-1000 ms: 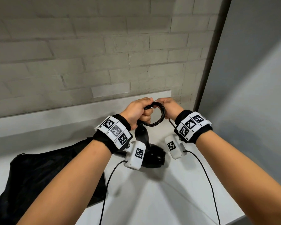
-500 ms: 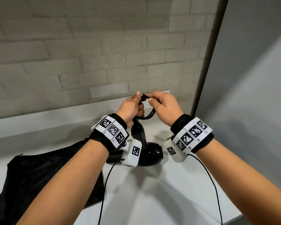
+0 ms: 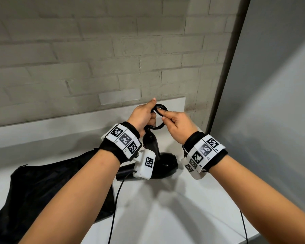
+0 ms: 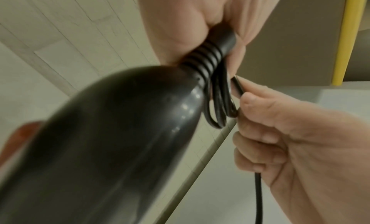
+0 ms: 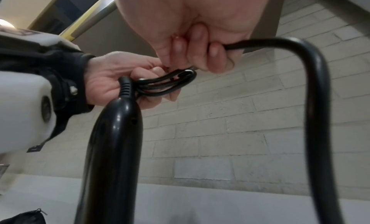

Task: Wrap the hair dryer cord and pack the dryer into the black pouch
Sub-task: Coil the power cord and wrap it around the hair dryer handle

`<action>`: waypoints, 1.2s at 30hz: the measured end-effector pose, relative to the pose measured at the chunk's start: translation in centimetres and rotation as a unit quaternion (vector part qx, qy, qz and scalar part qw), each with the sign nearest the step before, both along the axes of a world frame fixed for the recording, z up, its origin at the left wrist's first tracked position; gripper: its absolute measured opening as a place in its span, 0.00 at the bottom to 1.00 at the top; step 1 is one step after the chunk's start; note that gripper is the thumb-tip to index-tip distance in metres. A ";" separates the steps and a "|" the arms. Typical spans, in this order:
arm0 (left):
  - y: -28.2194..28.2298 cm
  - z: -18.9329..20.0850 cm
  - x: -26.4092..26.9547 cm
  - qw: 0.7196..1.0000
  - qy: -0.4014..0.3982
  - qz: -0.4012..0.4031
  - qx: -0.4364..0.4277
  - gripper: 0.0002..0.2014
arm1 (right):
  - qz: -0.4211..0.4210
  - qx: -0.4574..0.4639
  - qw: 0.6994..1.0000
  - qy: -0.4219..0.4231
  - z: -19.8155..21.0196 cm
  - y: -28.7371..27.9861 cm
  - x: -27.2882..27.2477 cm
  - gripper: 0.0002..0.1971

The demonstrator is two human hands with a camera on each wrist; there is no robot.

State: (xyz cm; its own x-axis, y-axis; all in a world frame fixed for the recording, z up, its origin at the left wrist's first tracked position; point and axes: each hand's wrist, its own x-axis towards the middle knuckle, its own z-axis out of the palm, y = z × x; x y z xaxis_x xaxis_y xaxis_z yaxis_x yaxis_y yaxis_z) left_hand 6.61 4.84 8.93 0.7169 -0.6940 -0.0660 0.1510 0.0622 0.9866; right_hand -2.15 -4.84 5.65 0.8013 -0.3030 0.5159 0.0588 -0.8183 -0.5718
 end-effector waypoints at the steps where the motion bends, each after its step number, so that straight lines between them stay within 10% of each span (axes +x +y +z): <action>1: -0.1 0.0 -0.1 1.000 -0.005 0.000 0.002 0.18 | 0.001 0.002 1.000 0.002 -0.1 -0.3 -0.1 0.18; 6: -0.3 0.0 -0.1 0.999 -0.005 0.040 -0.006 0.15 | 0.008 -0.057 0.998 -0.008 -0.4 -0.4 -0.8 0.20; 11: -0.5 -0.2 0.2 0.997 0.015 0.069 -0.021 0.15 | 0.004 0.088 0.996 -0.017 -2.6 -2.8 -1.2 0.05; 23: -0.7 -0.3 0.4 0.996 0.021 0.086 -0.021 0.14 | -0.108 0.100 0.968 0.202 -10.0 -7.5 -3.7 0.12; 36: -0.5 -0.3 0.3 0.997 0.012 0.077 -0.017 0.14 | -0.153 0.180 0.960 0.150 -8.7 -6.6 -2.5 0.10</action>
